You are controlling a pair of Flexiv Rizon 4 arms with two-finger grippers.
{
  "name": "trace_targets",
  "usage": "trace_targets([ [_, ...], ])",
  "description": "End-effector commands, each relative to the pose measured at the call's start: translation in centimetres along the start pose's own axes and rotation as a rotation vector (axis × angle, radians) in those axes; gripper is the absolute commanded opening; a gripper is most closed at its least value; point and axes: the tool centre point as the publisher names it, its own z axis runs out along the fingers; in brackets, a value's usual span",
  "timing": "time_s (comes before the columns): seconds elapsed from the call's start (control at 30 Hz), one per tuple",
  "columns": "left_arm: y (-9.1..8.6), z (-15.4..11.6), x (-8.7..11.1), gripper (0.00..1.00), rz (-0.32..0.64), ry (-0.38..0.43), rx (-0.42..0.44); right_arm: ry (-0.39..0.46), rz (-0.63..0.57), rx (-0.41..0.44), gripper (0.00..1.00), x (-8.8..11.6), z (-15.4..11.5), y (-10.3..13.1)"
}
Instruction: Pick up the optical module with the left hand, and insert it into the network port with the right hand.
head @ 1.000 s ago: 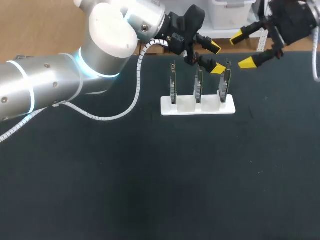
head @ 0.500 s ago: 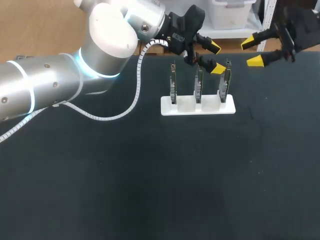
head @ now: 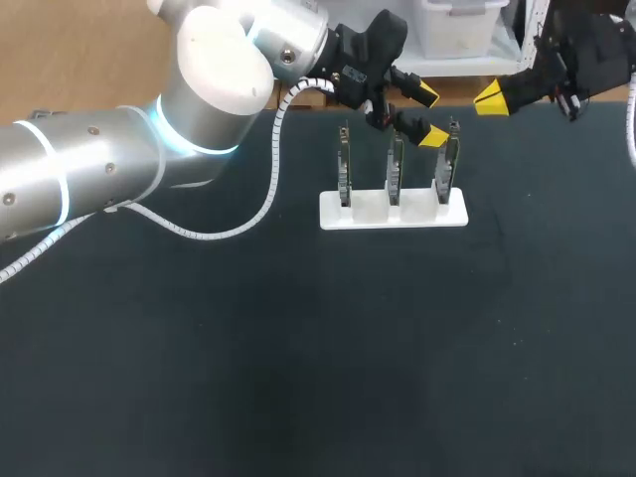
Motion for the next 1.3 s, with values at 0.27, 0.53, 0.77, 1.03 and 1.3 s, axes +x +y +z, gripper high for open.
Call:
trace_targets([
  [0.27, 0.2, 0.1, -0.1, 1.0, -0.001, 0.004, 0.003, 0.008, -0.003, -0.035, 0.0, 0.1, 1.7, -1.4],
  [0.53, 0.2, 0.1, -0.1, 1.0, -0.001, 0.004, 0.003, 0.034, 0.008, -0.043, 0.0, 0.3, 2.3, -1.8],
  [0.77, 0.2, 0.1, -0.1, 1.0, -0.001, 0.004, 0.003, 0.042, 0.026, -0.041, 0.0, 0.8, 2.9, -1.8],
  [1.03, 0.2, 0.1, -0.1, 1.0, -0.001, 0.004, 0.003, 0.042, 0.043, -0.028, 0.0, 1.2, 2.9, -1.7],
  [1.3, 0.2, 0.1, -0.1, 1.0, -0.001, 0.004, 0.003, 0.041, 0.051, -0.03, 0.0, 1.5, 3.3, -2.0],
])
